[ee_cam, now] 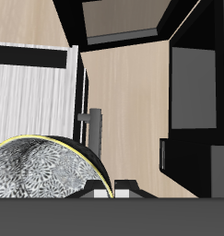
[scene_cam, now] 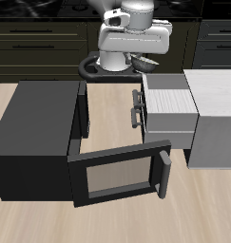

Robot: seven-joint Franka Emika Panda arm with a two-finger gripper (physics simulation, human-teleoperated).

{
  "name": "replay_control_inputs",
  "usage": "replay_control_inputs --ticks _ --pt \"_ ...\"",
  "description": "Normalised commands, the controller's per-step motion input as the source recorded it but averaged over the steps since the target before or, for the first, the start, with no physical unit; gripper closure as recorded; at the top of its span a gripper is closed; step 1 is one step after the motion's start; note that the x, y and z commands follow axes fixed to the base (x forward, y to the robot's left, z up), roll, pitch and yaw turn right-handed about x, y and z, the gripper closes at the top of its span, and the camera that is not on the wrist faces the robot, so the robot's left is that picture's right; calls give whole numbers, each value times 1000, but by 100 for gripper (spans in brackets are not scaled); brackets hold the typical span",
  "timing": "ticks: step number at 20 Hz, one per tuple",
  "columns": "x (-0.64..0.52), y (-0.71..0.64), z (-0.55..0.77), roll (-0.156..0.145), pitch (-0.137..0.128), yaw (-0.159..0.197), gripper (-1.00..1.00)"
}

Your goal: Place the bowl in the top drawer and close the top drawer

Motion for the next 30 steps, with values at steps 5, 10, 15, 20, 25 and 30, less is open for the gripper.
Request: replay_control_inputs --ticks 5,10,15,20,25,30 --pt "39 254 -29 24 -4 19 100" --pt "73 127 -71 17 15 4 100" --pt "129 185 -189 32 44 0 100" --pt "37 88 -117 15 15 15 100" --pt "110 -4 -137 5 19 -1 100" --pt "58 -21 -208 4 38 -6 100"
